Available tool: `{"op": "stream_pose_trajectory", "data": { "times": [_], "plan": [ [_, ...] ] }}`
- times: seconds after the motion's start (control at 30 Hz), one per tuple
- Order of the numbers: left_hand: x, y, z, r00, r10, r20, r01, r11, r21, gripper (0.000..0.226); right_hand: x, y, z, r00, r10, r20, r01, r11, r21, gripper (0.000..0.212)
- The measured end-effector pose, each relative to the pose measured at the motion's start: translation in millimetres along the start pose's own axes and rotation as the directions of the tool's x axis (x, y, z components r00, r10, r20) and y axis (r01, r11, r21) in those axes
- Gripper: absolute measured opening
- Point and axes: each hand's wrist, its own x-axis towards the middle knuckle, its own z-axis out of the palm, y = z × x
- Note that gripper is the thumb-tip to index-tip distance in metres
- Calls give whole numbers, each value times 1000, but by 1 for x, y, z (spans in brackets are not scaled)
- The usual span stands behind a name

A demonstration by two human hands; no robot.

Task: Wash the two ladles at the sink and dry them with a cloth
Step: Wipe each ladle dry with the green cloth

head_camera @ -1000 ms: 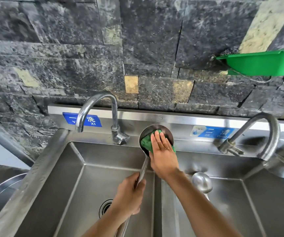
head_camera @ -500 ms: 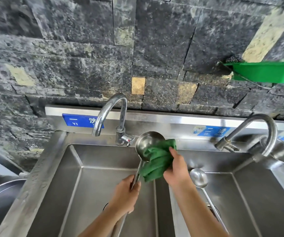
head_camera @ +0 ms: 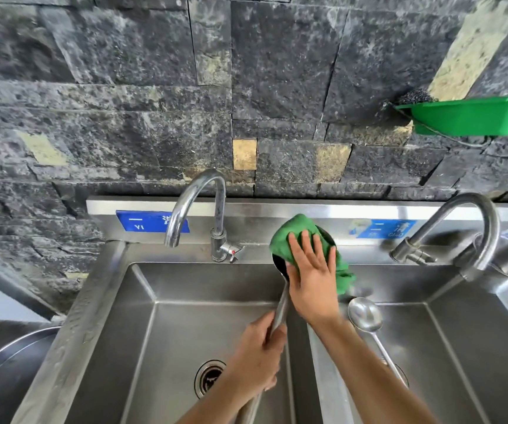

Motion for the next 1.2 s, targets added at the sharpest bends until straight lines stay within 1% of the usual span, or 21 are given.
{"op": "stream_pose_trajectory", "data": {
  "times": [0.07, 0.17, 0.23, 0.3, 0.33, 0.43, 0.47, 0.53, 0.6, 0.63, 0.7, 0.77, 0.83, 0.93, 0.97, 1.0, 1.03, 1.07, 1.1, 1.13, 1.2],
  "plan": [
    [-3, -2, 2, 999, 35, -18, -34, 999, 42, 24, -3, 6, 6, 979, -35, 202, 67, 986, -155, 57],
    [-5, -10, 1, 995, 74, -68, -69, 995, 72, 24, -11, 4, 8, 956, 2, 294, 69, 971, -229, 62],
    [-5, -12, 7, 991, 99, -85, -92, 992, 90, 17, -16, -3, 11, 942, 109, 318, -55, 983, -176, 66],
    [-5, -13, 13, 988, 125, -88, -113, 985, 134, 12, -19, -9, 11, 879, 245, 409, -271, 963, 5, 66],
    [-5, -14, 14, 986, 144, -86, -126, 975, 185, 16, -18, -11, 9, 832, 305, 464, -403, 906, 127, 65],
    [-6, -14, 12, 964, 238, -119, -177, 907, 383, 29, -12, -17, -1, 729, 474, 494, -674, 622, 398, 60],
    [-7, -14, 12, 953, 278, -121, -201, 878, 434, 25, -10, -21, -2, 684, 509, 522, -729, 468, 499, 57],
    [-8, -16, 12, 933, 338, -126, -224, 817, 530, 13, -4, -24, -5, 599, 496, 628, -729, 13, 685, 46],
    [-13, -19, 12, 910, 386, -151, -224, 765, 603, 18, 5, -16, -22, 548, 408, 730, -596, -422, 683, 41],
    [-16, -21, 10, 901, 399, -169, -217, 752, 622, 25, 10, -9, -32, 541, 364, 758, -512, -573, 640, 49],
    [-24, -21, 7, 889, 410, -205, -194, 742, 641, 39, 18, 4, -47, 521, 307, 796, -354, -771, 529, 68],
    [-29, -19, 5, 879, 431, -205, -207, 732, 649, 44, 19, 4, -55, 501, 309, 808, -294, -818, 495, 71],
    [-29, -13, 6, 875, 445, -193, -220, 719, 659, 48, 18, -11, -54, 524, 341, 780, -346, -752, 561, 53],
    [-22, -1, 14, 875, 438, -204, -215, 730, 649, 51, 10, -42, -46, 614, 388, 688, -507, -473, 720, 40],
    [-19, 3, 17, 873, 433, -226, -208, 748, 631, 50, 6, -51, -42, 644, 407, 648, -560, -326, 762, 39],
    [-16, 7, 18, 872, 419, -252, -197, 772, 604, 47, 2, -57, -37, 701, 432, 567, -591, -92, 801, 37],
    [-14, 10, 18, 878, 396, -270, -184, 799, 573, 44, -1, -61, -32, 793, 409, 450, -565, 220, 795, 35],
    [-13, 13, 16, 885, 374, -279, -176, 821, 543, 39, -4, -61, -27, 885, 325, 332, -462, 532, 710, 34],
    [-13, 15, 15, 894, 350, -279, -167, 840, 517, 33, -6, -58, -22, 948, 215, 234, -313, 759, 571, 37],
    [-15, 17, 14, 908, 318, -273, -160, 865, 476, 28, -7, -54, -17, 977, 104, 184, -176, 882, 437, 41],
    [-22, 18, 15, 945, 228, -233, -155, 943, 294, 24, -6, -41, -8, 974, -31, 225, -25, 969, 244, 48]
  ]
}}
